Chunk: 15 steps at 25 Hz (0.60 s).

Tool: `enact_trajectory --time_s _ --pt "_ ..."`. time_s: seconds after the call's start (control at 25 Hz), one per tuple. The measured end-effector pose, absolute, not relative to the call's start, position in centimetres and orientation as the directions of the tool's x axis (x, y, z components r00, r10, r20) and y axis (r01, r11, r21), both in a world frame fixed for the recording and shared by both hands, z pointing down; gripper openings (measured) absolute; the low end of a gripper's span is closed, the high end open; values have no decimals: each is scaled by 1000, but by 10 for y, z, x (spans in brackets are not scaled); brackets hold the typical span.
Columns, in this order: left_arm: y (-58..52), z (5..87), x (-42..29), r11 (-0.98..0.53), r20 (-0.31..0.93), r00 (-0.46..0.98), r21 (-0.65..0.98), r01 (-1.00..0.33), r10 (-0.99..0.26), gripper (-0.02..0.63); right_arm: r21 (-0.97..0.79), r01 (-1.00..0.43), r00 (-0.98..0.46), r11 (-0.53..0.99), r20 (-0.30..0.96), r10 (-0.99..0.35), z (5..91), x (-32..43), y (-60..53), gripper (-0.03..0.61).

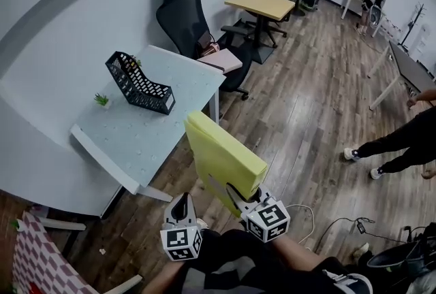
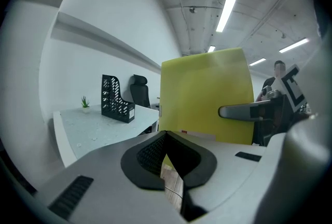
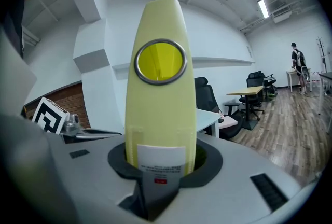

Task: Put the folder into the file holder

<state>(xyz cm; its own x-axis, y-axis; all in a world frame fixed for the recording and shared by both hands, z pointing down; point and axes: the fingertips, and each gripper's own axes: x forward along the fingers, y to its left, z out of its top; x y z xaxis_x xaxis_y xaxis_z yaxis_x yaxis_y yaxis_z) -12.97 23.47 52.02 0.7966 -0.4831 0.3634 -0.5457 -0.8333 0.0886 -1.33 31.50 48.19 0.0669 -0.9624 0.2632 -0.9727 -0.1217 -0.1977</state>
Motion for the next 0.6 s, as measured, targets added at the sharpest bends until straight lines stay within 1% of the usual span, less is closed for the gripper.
enact_trajectory --time_s 0.32,0.6 --pt "158 494 -124 -849 331 816 76 -523 -473 5 -186 -973 95 -138 224 -970 456 -11 242 143" --pt "105 484 -135 -855 318 823 70 -515 -470 5 -171 -974 115 -150 197 -974 443 -13 189 143"
